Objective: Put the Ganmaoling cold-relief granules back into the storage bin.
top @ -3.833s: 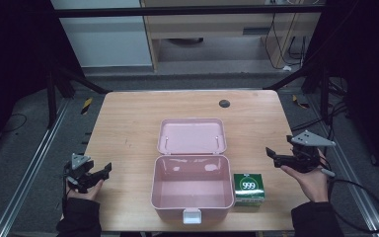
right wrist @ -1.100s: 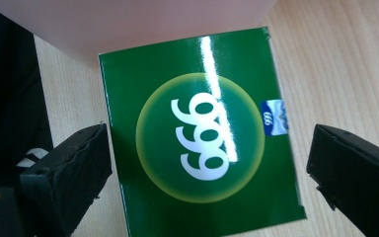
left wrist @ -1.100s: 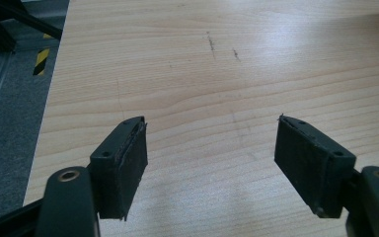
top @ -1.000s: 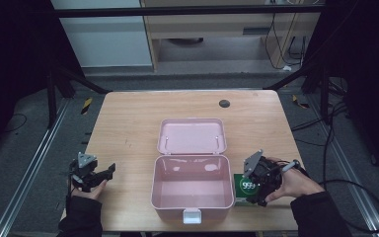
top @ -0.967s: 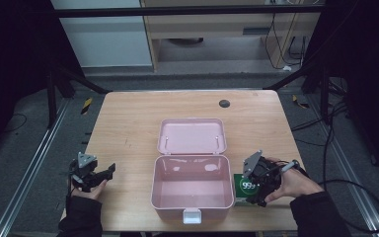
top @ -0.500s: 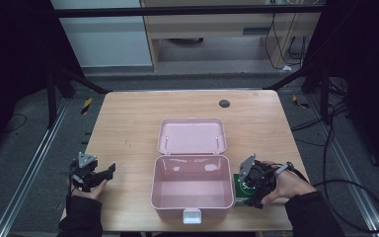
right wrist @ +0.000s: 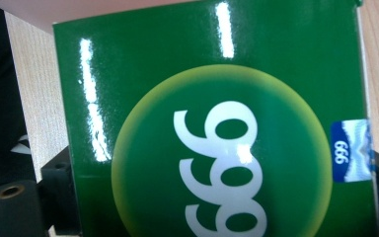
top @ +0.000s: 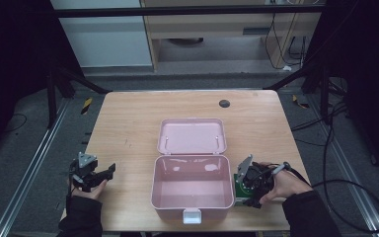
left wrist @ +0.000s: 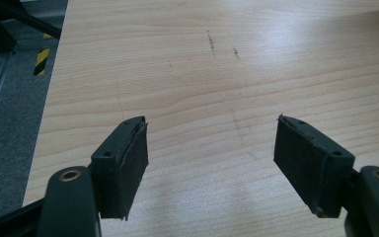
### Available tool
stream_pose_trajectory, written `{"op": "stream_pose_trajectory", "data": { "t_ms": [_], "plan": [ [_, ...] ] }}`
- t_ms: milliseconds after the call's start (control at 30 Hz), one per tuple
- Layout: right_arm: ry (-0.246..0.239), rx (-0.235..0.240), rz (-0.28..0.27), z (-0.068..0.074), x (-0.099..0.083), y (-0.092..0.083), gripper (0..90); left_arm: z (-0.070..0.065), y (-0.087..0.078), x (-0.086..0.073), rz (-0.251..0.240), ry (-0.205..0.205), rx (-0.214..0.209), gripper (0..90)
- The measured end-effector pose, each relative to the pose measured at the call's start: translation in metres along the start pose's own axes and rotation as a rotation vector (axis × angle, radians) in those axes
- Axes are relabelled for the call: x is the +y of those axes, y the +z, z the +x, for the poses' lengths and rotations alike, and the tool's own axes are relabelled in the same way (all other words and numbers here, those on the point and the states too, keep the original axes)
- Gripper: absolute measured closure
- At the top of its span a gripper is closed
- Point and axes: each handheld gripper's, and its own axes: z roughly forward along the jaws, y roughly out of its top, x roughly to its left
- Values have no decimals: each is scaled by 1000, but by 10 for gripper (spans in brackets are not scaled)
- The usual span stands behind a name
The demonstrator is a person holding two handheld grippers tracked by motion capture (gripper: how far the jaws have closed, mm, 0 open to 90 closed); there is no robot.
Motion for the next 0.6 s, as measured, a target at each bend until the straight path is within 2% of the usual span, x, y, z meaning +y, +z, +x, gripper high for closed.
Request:
{"op": "stream_pose_trajectory", "data": {
  "t_ms": [400,600],
  "plan": [
    [4,11,-13,-2,-3,-6,154,0,0,0,-1,0,1,284],
    [24,6,-36,1,-7,-22,157,0,0,0,1,2,0,285]
  ]
}}
